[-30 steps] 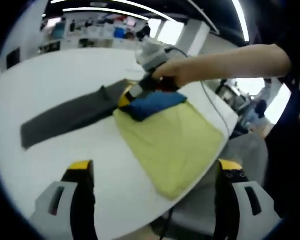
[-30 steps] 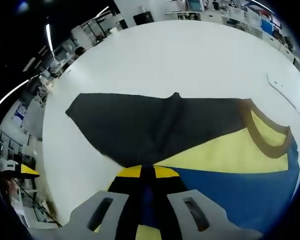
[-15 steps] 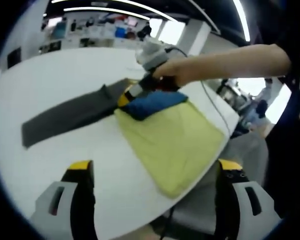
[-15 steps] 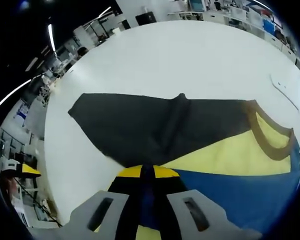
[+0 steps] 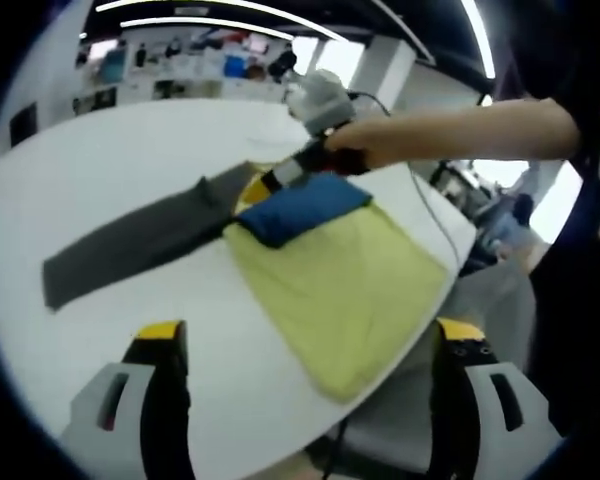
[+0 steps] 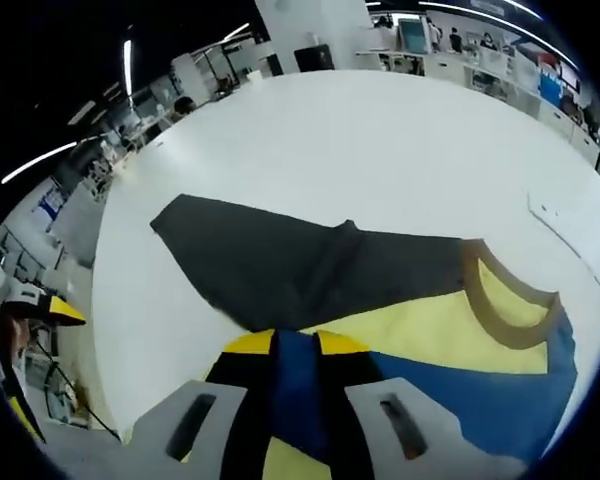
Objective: Fold the garment on the visible template until the final outline fits inside the template.
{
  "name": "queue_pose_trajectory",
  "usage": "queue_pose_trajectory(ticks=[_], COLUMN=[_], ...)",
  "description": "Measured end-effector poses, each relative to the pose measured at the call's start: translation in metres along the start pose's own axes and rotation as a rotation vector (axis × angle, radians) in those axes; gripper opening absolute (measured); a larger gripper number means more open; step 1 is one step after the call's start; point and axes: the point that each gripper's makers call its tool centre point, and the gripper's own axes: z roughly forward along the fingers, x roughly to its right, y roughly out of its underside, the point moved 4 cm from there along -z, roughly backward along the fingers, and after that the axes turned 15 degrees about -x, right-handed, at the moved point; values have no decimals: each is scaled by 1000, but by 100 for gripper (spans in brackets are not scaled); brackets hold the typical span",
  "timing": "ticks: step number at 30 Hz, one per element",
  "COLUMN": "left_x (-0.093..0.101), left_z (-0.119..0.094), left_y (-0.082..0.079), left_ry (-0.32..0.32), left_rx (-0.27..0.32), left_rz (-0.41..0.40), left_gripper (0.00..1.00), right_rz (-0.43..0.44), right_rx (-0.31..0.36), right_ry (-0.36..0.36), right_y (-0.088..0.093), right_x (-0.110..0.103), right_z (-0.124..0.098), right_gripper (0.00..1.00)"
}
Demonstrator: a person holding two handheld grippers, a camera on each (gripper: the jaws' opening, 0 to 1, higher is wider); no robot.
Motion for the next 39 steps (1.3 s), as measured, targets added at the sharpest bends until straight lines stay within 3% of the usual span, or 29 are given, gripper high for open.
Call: queue_pose_trajectory(ticks=[9, 13, 18, 25, 31, 39], left_x=[7, 8, 11, 16, 20, 30], left_z=[-2, -4, -7, -12, -20, -30], left_y=[-10, -13, -17, -23, -25, -28], left_ry=[-5, -17, -26, -34, -40, -60], left_rx=[0, -2, -5, -10, -16, -14], left_rz=[36, 41, 56, 68, 79, 93], left_gripper=[99, 99, 98, 95, 95, 94], right_rz=[-13, -6, 2, 4, 3, 19], right_rx=[47, 69, 94, 113, 136, 169], right_ry=[-15, 4, 8, 64, 68, 161], right_y=[17, 29, 44, 79, 109, 143], right_x=[6, 10, 18, 23, 21, 34], right_z=[-27, -42, -57, -89, -117, -163], right_gripper=[31, 46, 55, 76, 82, 99])
